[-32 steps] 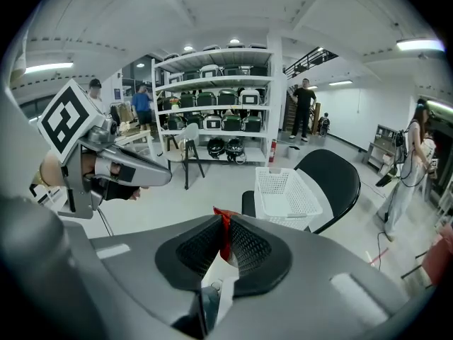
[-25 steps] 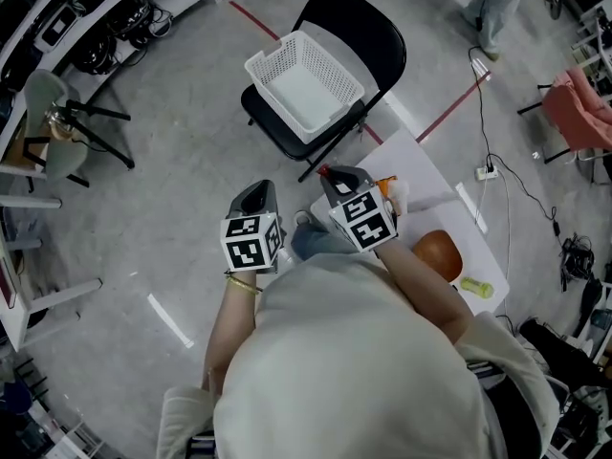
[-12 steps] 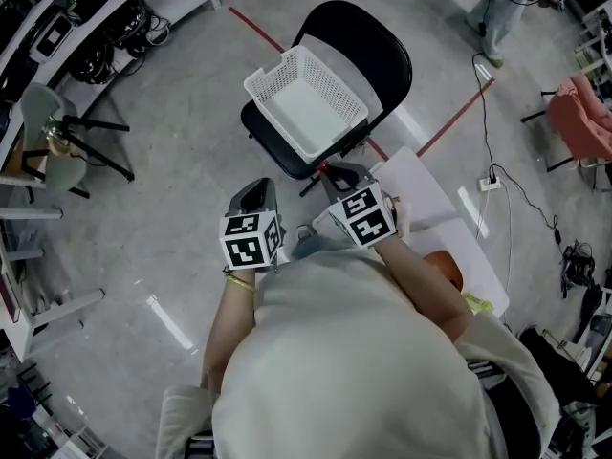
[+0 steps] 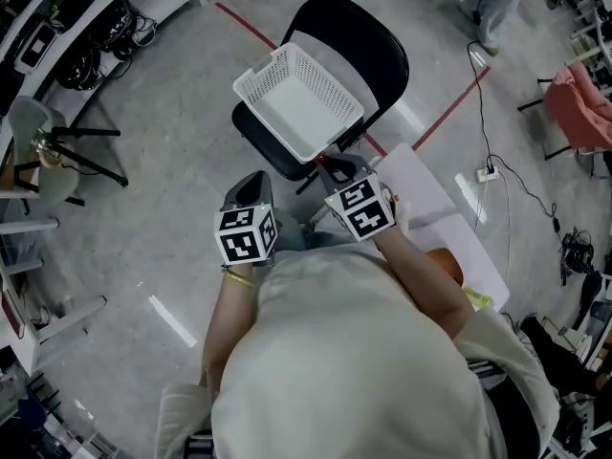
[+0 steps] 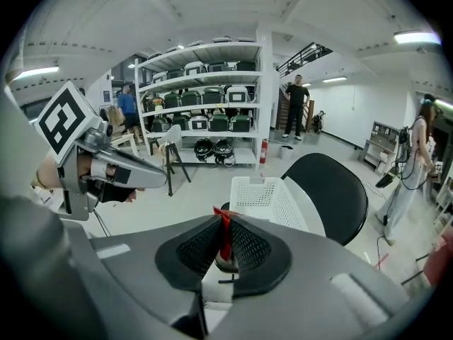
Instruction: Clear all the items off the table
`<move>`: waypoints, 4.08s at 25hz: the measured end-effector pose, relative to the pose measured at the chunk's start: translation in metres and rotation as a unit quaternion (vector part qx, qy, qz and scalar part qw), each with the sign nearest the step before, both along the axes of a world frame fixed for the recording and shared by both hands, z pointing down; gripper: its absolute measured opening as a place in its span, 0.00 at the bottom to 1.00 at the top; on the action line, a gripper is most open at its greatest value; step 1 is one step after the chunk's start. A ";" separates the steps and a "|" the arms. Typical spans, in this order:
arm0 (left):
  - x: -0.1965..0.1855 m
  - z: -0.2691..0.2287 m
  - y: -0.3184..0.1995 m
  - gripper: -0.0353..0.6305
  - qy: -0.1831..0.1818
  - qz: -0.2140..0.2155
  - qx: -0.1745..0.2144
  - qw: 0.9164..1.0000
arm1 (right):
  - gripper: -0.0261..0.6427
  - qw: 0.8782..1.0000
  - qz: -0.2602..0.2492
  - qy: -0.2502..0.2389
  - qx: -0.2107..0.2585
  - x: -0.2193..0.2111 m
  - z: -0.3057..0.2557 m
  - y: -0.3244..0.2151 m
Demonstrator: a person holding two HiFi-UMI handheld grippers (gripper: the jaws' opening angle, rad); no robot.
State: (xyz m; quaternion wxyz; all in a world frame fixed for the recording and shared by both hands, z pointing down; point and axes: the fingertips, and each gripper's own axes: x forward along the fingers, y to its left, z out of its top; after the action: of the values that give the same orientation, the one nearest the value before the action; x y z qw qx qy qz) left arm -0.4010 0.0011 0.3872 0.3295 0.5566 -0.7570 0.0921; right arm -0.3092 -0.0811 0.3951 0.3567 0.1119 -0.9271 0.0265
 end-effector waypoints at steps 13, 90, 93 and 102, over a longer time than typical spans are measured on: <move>-0.032 0.014 -0.060 0.07 0.002 0.067 -0.016 0.998 | 0.09 0.999 0.047 0.015 -0.012 -0.029 0.016 -0.046; -0.080 0.128 -0.180 0.07 0.049 0.211 -0.124 0.968 | 0.05 0.969 0.186 0.104 -0.121 -0.078 0.165 -0.119; -0.077 0.121 -0.181 0.07 0.045 0.221 -0.123 0.966 | 0.04 0.968 0.195 0.101 -0.120 -0.076 0.156 -0.118; -0.063 0.103 -0.183 0.07 0.047 0.258 -0.122 0.957 | 0.04 0.964 0.227 0.090 -0.109 -0.063 0.129 -0.116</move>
State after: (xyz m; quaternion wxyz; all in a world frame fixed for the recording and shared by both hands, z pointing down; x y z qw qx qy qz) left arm -0.4638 -0.1819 0.4902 0.3951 0.6922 -0.5546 0.2391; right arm -0.3725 -0.1974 0.5244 0.4331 0.2817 -0.8331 0.1973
